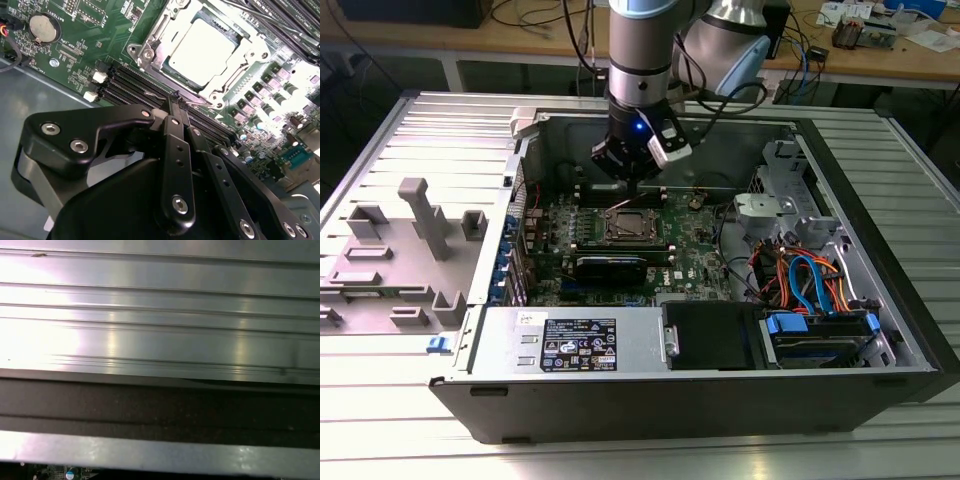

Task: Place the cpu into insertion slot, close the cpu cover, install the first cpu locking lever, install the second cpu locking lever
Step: 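Install the first cpu locking lever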

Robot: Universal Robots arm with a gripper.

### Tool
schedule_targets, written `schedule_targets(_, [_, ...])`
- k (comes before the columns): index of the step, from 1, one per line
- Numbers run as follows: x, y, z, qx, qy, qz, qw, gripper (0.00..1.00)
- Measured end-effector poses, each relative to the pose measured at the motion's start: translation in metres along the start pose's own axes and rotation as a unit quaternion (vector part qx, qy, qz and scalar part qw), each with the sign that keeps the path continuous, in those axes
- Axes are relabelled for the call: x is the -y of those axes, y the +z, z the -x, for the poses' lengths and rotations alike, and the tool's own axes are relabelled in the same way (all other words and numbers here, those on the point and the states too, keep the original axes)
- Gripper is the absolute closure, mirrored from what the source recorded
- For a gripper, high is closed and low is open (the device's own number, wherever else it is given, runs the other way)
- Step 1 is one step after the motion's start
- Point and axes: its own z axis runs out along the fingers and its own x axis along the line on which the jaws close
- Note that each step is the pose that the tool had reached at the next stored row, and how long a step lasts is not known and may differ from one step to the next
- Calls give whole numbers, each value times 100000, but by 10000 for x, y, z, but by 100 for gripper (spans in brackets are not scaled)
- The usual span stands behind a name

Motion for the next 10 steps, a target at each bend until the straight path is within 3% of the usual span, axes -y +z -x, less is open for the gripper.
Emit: schedule_targets(10, [1, 71, 78, -1, -2, -2, 100000, 89])
